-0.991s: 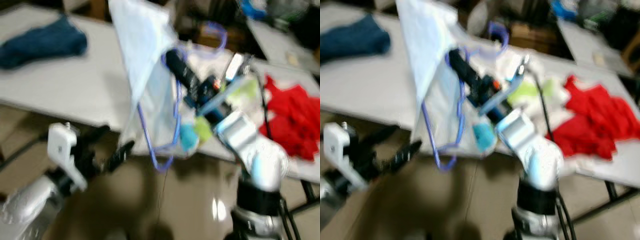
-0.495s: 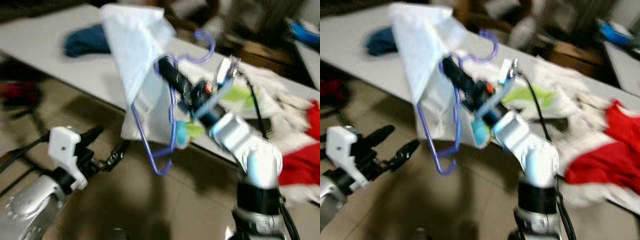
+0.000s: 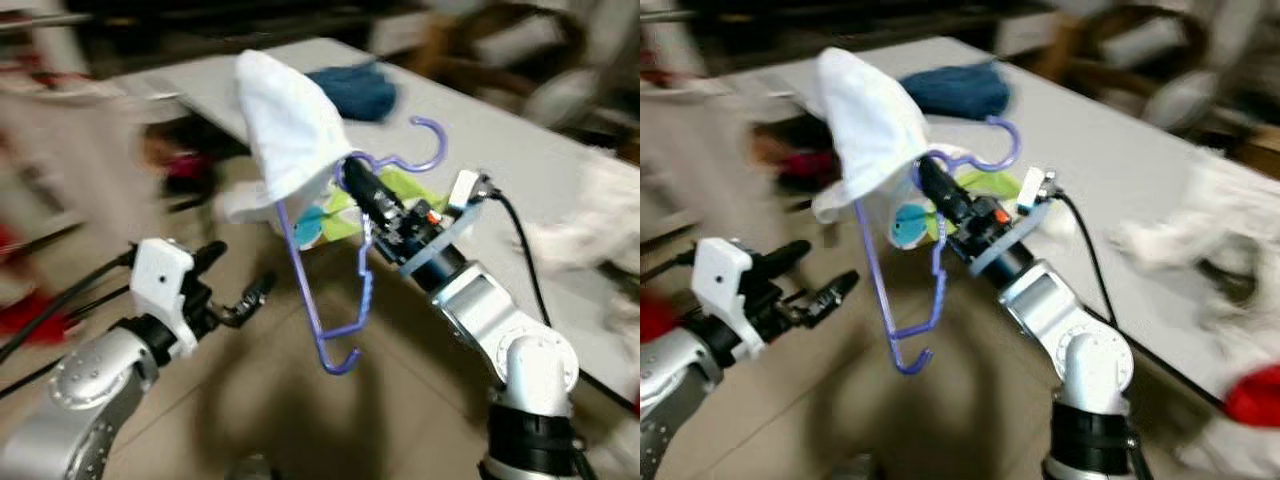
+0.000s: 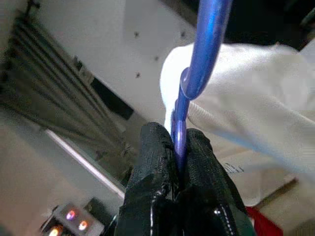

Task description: Hang hanger

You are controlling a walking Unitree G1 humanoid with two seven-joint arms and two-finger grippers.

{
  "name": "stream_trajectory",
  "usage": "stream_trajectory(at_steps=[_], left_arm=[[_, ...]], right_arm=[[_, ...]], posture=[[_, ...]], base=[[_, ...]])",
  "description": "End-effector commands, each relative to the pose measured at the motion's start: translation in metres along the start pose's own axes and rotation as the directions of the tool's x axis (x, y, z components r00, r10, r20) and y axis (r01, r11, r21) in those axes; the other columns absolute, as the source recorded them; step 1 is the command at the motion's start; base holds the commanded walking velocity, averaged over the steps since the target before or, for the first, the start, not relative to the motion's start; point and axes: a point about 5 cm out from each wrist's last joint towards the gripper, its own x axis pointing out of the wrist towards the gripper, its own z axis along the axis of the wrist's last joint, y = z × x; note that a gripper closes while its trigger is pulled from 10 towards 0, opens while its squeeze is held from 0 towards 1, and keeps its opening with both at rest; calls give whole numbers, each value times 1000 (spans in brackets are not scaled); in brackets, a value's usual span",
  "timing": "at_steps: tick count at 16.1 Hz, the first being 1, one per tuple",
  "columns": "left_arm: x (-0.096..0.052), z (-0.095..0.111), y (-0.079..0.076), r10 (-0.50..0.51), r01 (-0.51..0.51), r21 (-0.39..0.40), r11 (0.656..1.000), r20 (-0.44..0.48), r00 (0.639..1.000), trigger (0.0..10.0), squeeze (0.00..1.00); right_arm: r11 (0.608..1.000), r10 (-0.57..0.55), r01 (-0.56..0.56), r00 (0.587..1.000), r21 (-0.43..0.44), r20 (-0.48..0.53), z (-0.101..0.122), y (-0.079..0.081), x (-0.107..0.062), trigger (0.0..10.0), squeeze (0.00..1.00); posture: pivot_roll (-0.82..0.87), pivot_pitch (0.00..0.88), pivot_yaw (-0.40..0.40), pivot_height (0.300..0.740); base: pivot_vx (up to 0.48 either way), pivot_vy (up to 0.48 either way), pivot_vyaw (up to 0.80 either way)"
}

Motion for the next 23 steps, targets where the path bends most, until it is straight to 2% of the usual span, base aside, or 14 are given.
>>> stream_trajectory(at_steps=[1,7,9,10,12,13,14,15,16,17,18,19,21,23], left_arm=[[2,2,1,-3,3,17,1000,4,1000,10000,1000],[2,1,1,13,-14,31,999,3,1000,10000,1000],[2,2,3,39,-40,45,998,11,999,10000,1000],[3,3,5,53,-54,58,997,19,998,10000,1000],[3,7,4,27,-29,68,997,27,999,10000,1000],[1,13,2,-35,32,80,996,39,999,10000,1000],[0,15,2,-56,52,84,995,43,998,10000,1000],[-1,17,4,-66,61,94,994,46,997,10000,957],[-2,20,10,-47,41,102,994,53,998,10000,910],[-6,27,26,24,-32,123,992,67,997,10000,835],[-8,29,37,79,-88,135,987,68,995,10000,604],[-8,29,40,99,-106,135,985,62,993,10000,8],[-5,18,47,164,-162,130,978,0,987,10000,0],[-1,15,44,167,-165,119,979,-2,986,10000,0]], right_arm=[[1000,12,-12,1000,-21,24,3,4,-1,10000,0],[994,-42,44,999,-98,26,10,-8,-5,10000,0],[982,-82,87,996,-166,35,15,-15,-7,10000,0],[962,-125,132,991,-238,43,17,-21,-7,10000,0],[930,-167,177,984,-322,59,21,-26,-7,10000,0],[887,-208,223,975,-404,82,29,-33,-6,10000,0],[874,-217,234,972,-425,88,32,-35,-6,10000,0],[860,-224,238,971,-452,86,34,-37,-6,10000,0],[841,-232,238,970,-485,73,35,-39,-6,10000,0],[797,-251,223,968,-561,29,37,-45,-9,10000,0],[776,-255,199,967,-599,-9,37,-48,-11,10000,0],[775,-254,188,967,-603,-25,36,-49,-12,10000,0],[715,-315,155,942,-681,-116,29,-58,-21,10000,0],[704,-357,207,930,-679,-87,29,-64,-24,10000,0]], posture=[[33,2,-59,740],[45,0,-78,740],[48,0,-82,740],[48,0,-83,740],[46,0,-79,740],[41,0,-75,740],[41,0,-75,740],[40,0,-73,740],[38,0,-72,740],[38,0,-74,740],[40,0,-77,740],[41,0,-77,740],[41,3,-77,740],[43,6,-76,740]], base=[[0,0,725],[0,0,726],[0,0,731],[0,0,725],[0,0,728],[0,0,731],[0,0,731],[0,0,725],[0,0,725],[0,0,725],[0,0,725],[0,0,631],[0,0,0],[0,0,0]])
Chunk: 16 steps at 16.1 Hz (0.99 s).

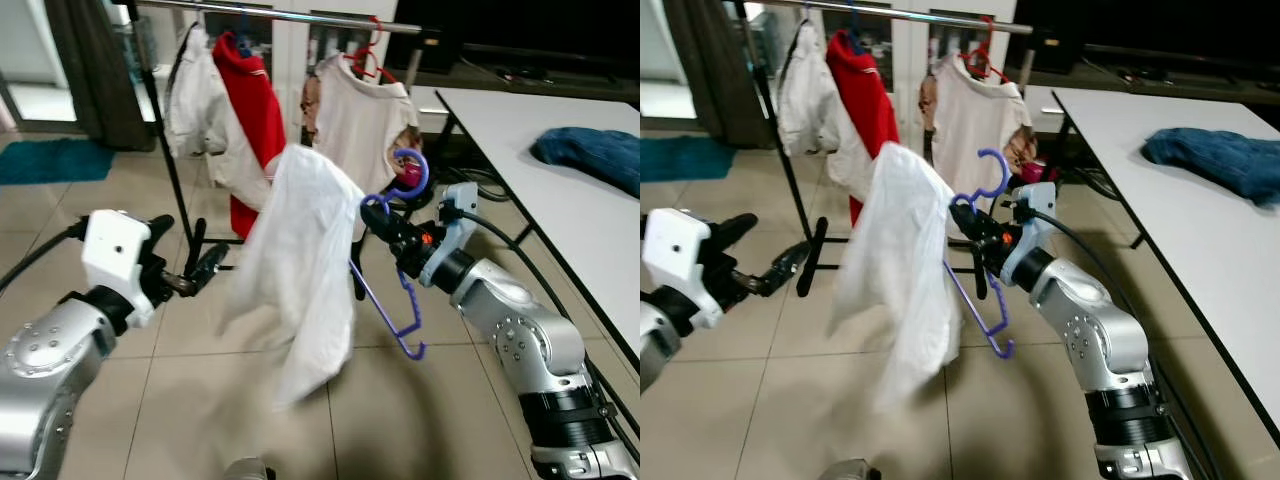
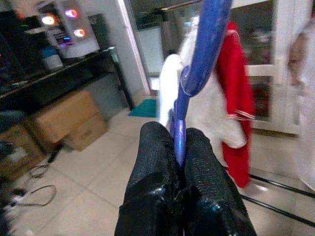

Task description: Hang hanger

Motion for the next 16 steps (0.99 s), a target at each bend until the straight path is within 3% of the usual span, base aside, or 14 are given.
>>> stream_trajectory(at_steps=[1,2,3,4,6,8,11,12,13,14,16], left_arm=[[7,-1,-7,-1,1,-8,1000,4,1000,10000,0],[13,-6,-13,9,-9,-24,1000,1,1000,10000,0],[15,-9,-13,19,-19,-43,999,-5,1000,10000,0],[16,-9,-10,17,-17,-55,998,-6,1000,10000,1000],[11,9,16,-45,46,-15,999,78,996,10000,1000],[5,17,35,-80,77,27,997,109,991,10000,1000],[0,21,49,-204,200,50,979,88,975,10000,1000],[-6,26,57,-336,333,52,941,60,940,10000,212],[-9,28,60,-399,398,39,917,53,915,10000,0],[-11,28,59,-455,454,36,890,35,890,10000,0],[-11,26,55,-549,550,102,829,-36,835,10000,0]], right_arm=[[996,-94,94,995,10,24,0,-12,-7,10000,0],[993,-113,113,993,31,14,-8,-13,-9,10000,0],[998,-64,64,998,18,-8,-14,-6,-10,10000,0],[1000,-19,19,1000,-1,-21,-16,-2,-12,10000,0],[983,178,-179,984,-32,-21,-8,7,-20,10000,0],[958,280,-282,959,-59,-41,-1,6,-26,10000,0],[897,430,-434,901,-83,-60,9,13,-32,10000,0],[844,521,-528,849,-96,-86,15,18,-36,10000,0],[820,559,-566,824,-92,-92,17,20,-37,10000,0],[800,587,-593,805,-90,-89,20,21,-38,10000,0],[745,659,-663,748,-70,-77,26,28,-42,10000,0]], posture=[[43,6,-74,740],[39,9,-67,740],[34,9,-61,740],[32,9,-58,740],[30,8,-53,740],[30,7,-52,740],[39,6,-59,740],[39,6,-56,740],[39,6,-54,740],[39,4,-53,740],[37,3,-56,740]], base=[[0,0,0],[0,0,0],[0,0,0],[0,0,0],[0,0,0],[0,0,0],[0,0,0],[0,0,0],[0,0,0],[0,0,0],[0,0,0]])
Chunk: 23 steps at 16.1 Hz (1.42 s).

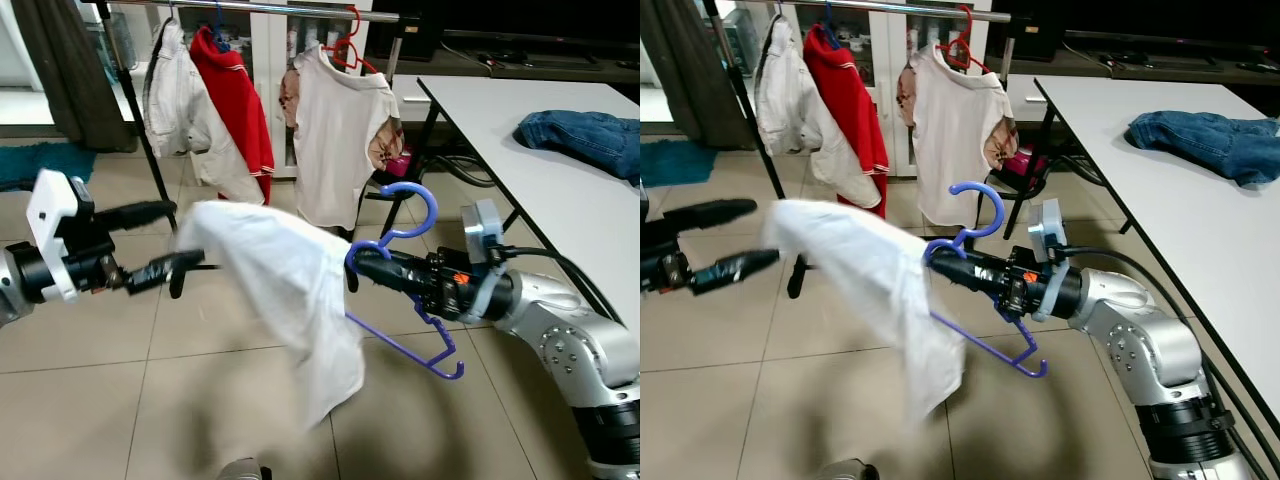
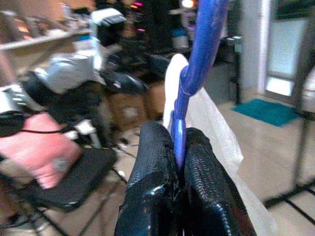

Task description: Hang hanger

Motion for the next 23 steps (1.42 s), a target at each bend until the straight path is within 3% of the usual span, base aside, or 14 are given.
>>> stream_trajectory(at_steps=[1,3,4,5,6,7,23], left_arm=[[3,0,-1,-70,71,23,997,-32,997,10000,0],[3,-1,2,-103,104,25,994,-34,994,10000,0],[3,0,4,-109,110,27,994,-28,994,6784,0],[4,1,7,-124,124,30,992,-14,992,2039,0],[4,1,8,-130,130,31,991,-12,991,2039,0],[3,2,10,-143,143,29,989,-4,990,0,0],[-22,-4,16,-172,171,-14,985,-12,985,0,0]], right_arm=[[997,69,-69,998,-26,12,12,5,1,10000,0],[994,104,-104,995,-24,4,13,7,1,10000,0],[993,112,-112,994,-23,2,13,7,1,10000,0],[992,124,-124,992,-23,-3,14,8,1,10000,0],[992,127,-127,992,-22,-4,14,8,1,10000,0],[991,131,-131,991,-20,-3,15,8,0,10000,0],[993,117,-117,993,-24,-22,16,2,-7,10000,0]], posture=[[35,4,-56,740],[29,8,-49,740],[29,8,-49,740],[25,15,-40,740],[25,15,-40,740],[22,18,-32,740],[27,18,-41,740]], base=[[0,0,0],[0,0,0],[0,0,0],[0,0,0],[0,0,0],[0,0,0],[0,0,0]])
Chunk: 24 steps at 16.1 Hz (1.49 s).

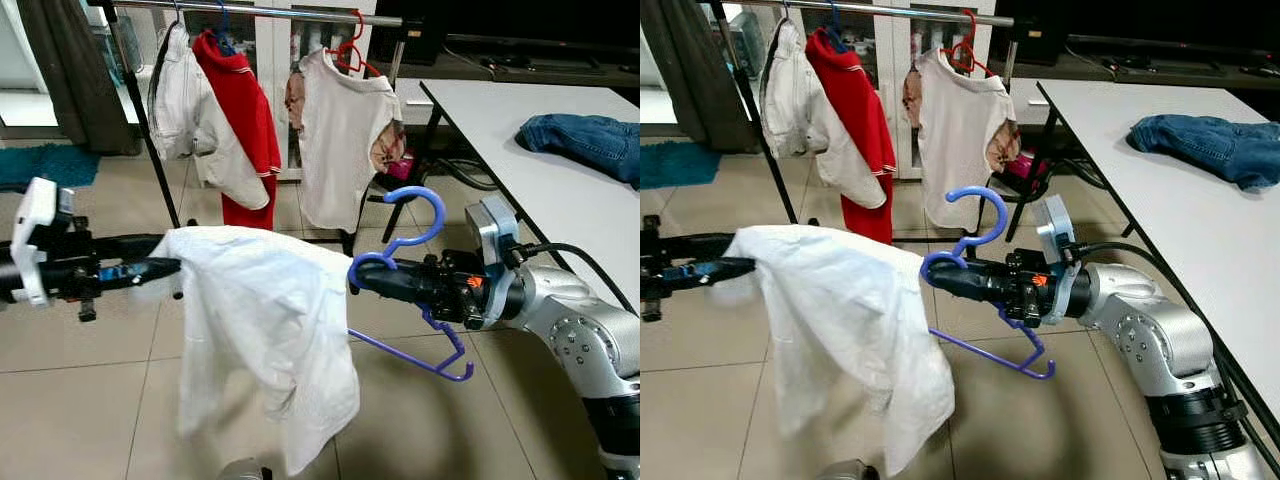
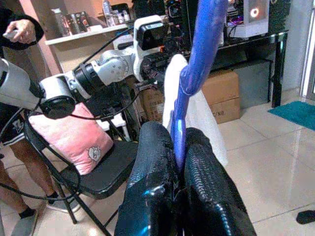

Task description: Hang hanger

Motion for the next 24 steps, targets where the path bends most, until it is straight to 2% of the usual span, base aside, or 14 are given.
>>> stream_trajectory(at_steps=[1,10,14,19,24], left_arm=[[-6,3,0,8,-8,9,1000,7,1000,0,0],[-10,4,3,74,-73,-10,997,28,997,0,0],[-13,6,-4,90,-88,-32,996,51,995,0,0],[-26,9,-19,139,-136,-48,990,65,988,0,0],[-46,17,-17,252,-250,-33,968,64,966,0,0]], right_arm=[[999,1,0,1000,-36,11,8,-1,-4,10000,0],[999,-1,1,1000,-38,19,9,-2,-3,10000,0],[998,-31,33,999,-45,33,10,-4,-5,10000,0],[996,-73,76,996,-56,55,11,-9,-6,10000,0],[995,-80,83,995,-57,57,11,-12,-5,10000,0]], posture=[[29,18,-42,740],[29,17,-39,740],[31,19,-35,740],[35,21,-34,740],[45,22,-38,740]], base=[[0,0,0],[0,0,0],[0,0,0],[0,0,0],[0,0,0]])
